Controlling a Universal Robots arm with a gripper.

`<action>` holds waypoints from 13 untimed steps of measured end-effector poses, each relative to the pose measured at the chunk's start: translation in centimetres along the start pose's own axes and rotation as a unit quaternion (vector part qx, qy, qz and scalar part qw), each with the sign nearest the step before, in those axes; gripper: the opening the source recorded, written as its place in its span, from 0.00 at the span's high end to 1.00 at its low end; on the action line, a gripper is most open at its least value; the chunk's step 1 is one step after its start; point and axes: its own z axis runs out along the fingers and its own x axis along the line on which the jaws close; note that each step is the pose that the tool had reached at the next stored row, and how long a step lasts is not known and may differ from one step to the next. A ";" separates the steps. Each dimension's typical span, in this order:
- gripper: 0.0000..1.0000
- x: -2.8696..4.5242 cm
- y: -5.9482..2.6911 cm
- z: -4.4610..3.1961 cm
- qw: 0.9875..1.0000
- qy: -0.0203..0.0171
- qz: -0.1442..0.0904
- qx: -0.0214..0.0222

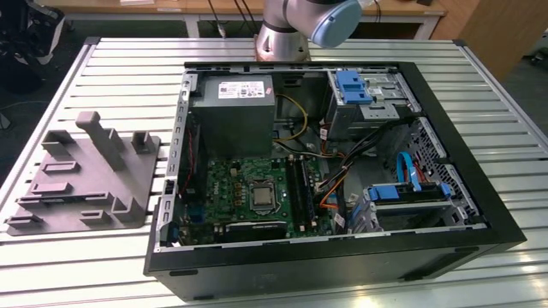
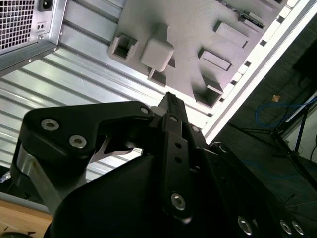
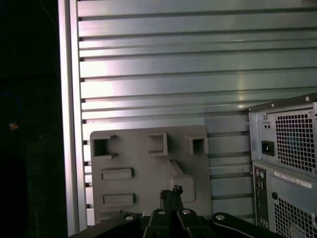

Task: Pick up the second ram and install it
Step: 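Reach for the second ram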

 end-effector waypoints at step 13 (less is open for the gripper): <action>0.90 1.56 -1.51 0.62 1.000 0.001 0.000 0.000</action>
